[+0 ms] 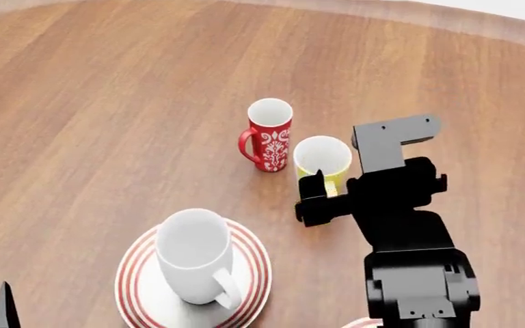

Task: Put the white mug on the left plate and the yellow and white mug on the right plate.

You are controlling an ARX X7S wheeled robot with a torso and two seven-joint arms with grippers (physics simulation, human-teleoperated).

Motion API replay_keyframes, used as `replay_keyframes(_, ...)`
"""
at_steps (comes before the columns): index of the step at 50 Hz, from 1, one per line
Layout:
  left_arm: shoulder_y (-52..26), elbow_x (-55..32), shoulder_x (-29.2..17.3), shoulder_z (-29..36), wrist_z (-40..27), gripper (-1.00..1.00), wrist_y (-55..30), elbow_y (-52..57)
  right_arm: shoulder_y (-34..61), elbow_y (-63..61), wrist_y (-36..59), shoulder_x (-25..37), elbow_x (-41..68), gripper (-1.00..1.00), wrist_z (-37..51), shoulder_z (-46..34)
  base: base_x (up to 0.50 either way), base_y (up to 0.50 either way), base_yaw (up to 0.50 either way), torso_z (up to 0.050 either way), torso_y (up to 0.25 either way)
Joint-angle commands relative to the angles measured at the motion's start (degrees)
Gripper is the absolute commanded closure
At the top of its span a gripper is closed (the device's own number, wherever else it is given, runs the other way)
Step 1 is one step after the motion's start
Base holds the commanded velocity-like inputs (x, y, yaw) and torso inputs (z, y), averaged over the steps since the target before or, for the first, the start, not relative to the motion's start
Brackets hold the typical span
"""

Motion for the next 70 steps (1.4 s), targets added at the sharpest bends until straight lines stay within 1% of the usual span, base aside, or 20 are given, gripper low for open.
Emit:
replay_keyframes(1, 0.08, 0.08, 0.99, -0.66, 1.93, -1.00, 0.94, -0.82, 1.25, 2.73, -1.84, -1.81, -3.14, -1.00, -2.86, 4.40, 0.00, 0.00, 0.00, 0.000, 0.000)
replay_keyframes(4, 0.09, 0.87, 0.94, -0.50, 2.00, -1.00, 1.71, -1.09, 1.25, 2.73, -2.04, -1.73, -3.28, -1.00, -2.59, 4.86, 0.00, 0.00, 0.00, 0.000, 0.000)
replay_keyframes(5, 0.67, 0.17, 0.73, -0.47, 3.03, -1.00, 3.13, -0.85, 1.27, 2.73, -2.35, -1.74, -3.39, -1.00, -2.43, 4.92, 0.00, 0.00, 0.00, 0.004, -0.197)
replay_keyframes(6, 0.81, 1.14, 0.73, -0.25, 2.77, -1.00, 3.28, -0.66, 1.33, 2.73, -2.91, -1.72, -3.45, -1.00, -1.87, 5.09, 0.00, 0.00, 0.00, 0.007, -0.250)
replay_keyframes(12, 0.52, 0.28, 0.73, -0.69, 2.63, -1.00, 3.19, -1.05, 1.40, 2.73, -3.13, -1.90, -3.81, -1.00, -2.14, 5.23, 0.00, 0.00, 0.00, 0.007, -0.250)
replay_keyframes(13, 0.24, -1.39, 0.75, -0.82, 2.91, -1.00, 2.47, -1.10, 1.41, 2.73, -3.11, -1.92, -3.81, -1.00, -2.23, 5.27, 0.00, 0.00, 0.00, 0.000, 0.000)
replay_keyframes(18, 0.26, 0.06, 0.84, -0.56, 2.26, -1.00, 2.61, -1.21, 1.54, 2.73, -3.80, -2.02, -4.00, -1.00, -2.31, 5.27, 0.00, 0.00, 0.00, 0.000, 0.000)
replay_keyframes(29, 0.10, 2.41, 1.05, -0.06, 1.71, -1.00, 3.98, -2.20, 1.75, 2.72, -8.60, -2.18, -4.19, -1.00, -2.81, 4.87, 0.00, 0.00, 0.00, 0.000, 0.000)
replay_keyframes(30, 0.27, 1.63, 0.92, -0.05, 2.35, -1.00, 4.53, -2.20, 1.74, 2.72, -8.64, -2.18, -4.18, -1.00, -2.78, 4.87, 0.00, 0.00, 0.00, 0.000, -0.148)
replay_keyframes(34, 0.38, 2.98, 0.74, 0.43, 2.53, -1.00, 5.41, -2.38, 1.61, 2.72, -8.60, -2.20, -4.13, -1.00, -2.62, 4.90, 0.00, 0.00, 0.00, 0.000, -0.250)
replay_keyframes(39, -0.28, 1.68, 0.86, 0.08, 2.57, -1.00, 5.11, -2.86, 1.55, 2.72, -8.86, -2.21, -4.05, -1.00, -2.67, 4.96, 0.00, 0.00, 0.00, 0.000, -0.229)
replay_keyframes(46, -0.13, 1.42, 0.86, 0.04, 2.41, -1.00, 5.26, -2.67, 1.38, 2.73, -8.94, -2.22, -3.95, -1.00, -2.70, 5.15, 0.00, 0.00, 0.00, 0.000, 0.000)
replay_keyframes(56, -0.15, 0.66, 1.07, -0.78, 1.89, -1.00, 6.07, -2.67, 1.48, 2.72, -9.83, -2.14, -3.96, -1.00, -2.49, 5.42, 0.00, 0.00, 0.00, 0.000, -0.238)
replay_keyframes(61, -0.20, 0.50, 0.99, -0.83, 1.71, -1.00, 5.86, -2.68, 1.93, 2.72, -10.91, -2.03, -3.89, -1.00, -2.32, 5.60, 0.00, 0.00, 0.00, 0.000, 0.000)
replay_keyframes(70, -0.08, 0.55, 0.76, -0.64, 1.59, -1.00, 5.66, -2.51, 2.31, 2.69, -15.64, -2.09, -3.46, -1.00, -2.55, 6.17, 0.00, 0.00, 0.00, 0.000, 0.000)
